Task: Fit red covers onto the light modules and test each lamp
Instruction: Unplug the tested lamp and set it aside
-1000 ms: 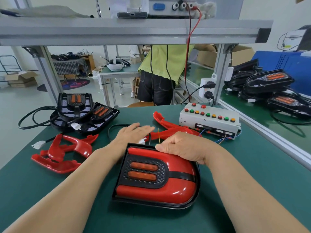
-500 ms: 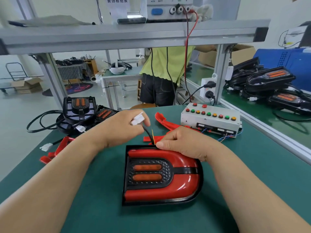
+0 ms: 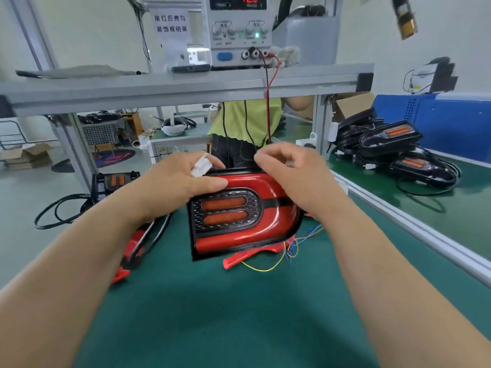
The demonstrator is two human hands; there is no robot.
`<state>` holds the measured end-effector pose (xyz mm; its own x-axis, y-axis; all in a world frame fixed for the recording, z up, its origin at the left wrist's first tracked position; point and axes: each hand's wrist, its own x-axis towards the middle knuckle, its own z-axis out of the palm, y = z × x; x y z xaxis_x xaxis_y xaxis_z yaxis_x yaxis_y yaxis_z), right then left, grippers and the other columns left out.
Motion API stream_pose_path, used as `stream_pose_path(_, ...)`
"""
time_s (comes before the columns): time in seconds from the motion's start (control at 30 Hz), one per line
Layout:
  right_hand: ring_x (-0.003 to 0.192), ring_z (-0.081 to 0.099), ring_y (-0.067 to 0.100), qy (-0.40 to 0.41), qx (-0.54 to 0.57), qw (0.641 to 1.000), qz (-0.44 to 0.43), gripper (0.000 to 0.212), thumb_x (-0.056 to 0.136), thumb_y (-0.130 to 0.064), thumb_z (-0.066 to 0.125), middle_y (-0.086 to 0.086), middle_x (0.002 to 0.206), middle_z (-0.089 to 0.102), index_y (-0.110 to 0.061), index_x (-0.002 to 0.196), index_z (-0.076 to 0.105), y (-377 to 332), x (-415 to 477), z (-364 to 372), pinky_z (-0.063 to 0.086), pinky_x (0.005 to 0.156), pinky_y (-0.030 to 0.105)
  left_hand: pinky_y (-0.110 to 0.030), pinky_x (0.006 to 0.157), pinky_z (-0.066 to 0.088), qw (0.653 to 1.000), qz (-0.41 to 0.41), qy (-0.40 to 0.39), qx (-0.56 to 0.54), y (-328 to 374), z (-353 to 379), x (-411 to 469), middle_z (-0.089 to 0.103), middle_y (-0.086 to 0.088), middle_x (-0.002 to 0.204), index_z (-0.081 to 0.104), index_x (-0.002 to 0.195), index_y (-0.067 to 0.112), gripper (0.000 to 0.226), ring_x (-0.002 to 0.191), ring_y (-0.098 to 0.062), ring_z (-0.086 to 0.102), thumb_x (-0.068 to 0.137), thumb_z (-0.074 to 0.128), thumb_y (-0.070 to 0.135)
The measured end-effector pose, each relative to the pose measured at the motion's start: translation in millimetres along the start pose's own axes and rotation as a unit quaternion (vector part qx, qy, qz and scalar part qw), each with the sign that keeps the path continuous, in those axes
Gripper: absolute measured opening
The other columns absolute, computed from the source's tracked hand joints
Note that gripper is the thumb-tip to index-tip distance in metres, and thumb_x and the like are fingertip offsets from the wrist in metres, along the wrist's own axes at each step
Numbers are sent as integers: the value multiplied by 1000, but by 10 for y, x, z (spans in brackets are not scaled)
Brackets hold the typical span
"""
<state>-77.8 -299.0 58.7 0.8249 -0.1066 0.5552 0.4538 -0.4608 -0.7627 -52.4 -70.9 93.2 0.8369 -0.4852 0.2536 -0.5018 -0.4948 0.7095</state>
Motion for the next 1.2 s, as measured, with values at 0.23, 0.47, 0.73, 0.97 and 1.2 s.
stream_pose_path(0.23,105,53,-14,72,241,949,192,53,91,-66,53,-24,129,53,-38,136,45,-21,-194,-79,45,88,25,-28,52,58,920,-23,201,-336,284,397,266,73,-2,71,62,101,9,8,59,-11,69,94,65,11)
stream_pose_path(0.47,99,71,6,5,408,890,206,63,90,-73,41,-7,122,71,-33,137,53,-203,-362,-238,61,68,39,-56,65,61,854,-41,205,-476,731,922,364,74,-18,93,61,112,-2,25,71,-23,71,97,63,17)
stream_pose_path(0.73,104,72,24,220,313,919,99,43,104,-54,36,3,117,73,-28,134,52,-299,-603,-1172,61,77,43,-47,76,60,832,-34,118,-542,1460,1630,536,76,-13,101,61,124,3,35,84,-26,74,96,63,24)
stream_pose_path(0.97,109,70,23,338,197,918,61,45,104,-51,39,3,123,70,-27,140,52,-478,-994,-2256,58,88,50,-35,64,61,797,-14,-13,-604,2402,2354,605,76,-10,95,65,116,6,25,73,-19,72,99,60,23)
stream_pose_path(1.2,102,73,19,454,160,875,45,39,103,-46,45,0,115,74,-25,133,58,-606,-1641,-3213,62,73,42,-24,52,51,792,-28,-160,-588,3271,3121,423,70,4,65,66,93,16,13,53,-9,64,97,61,27)
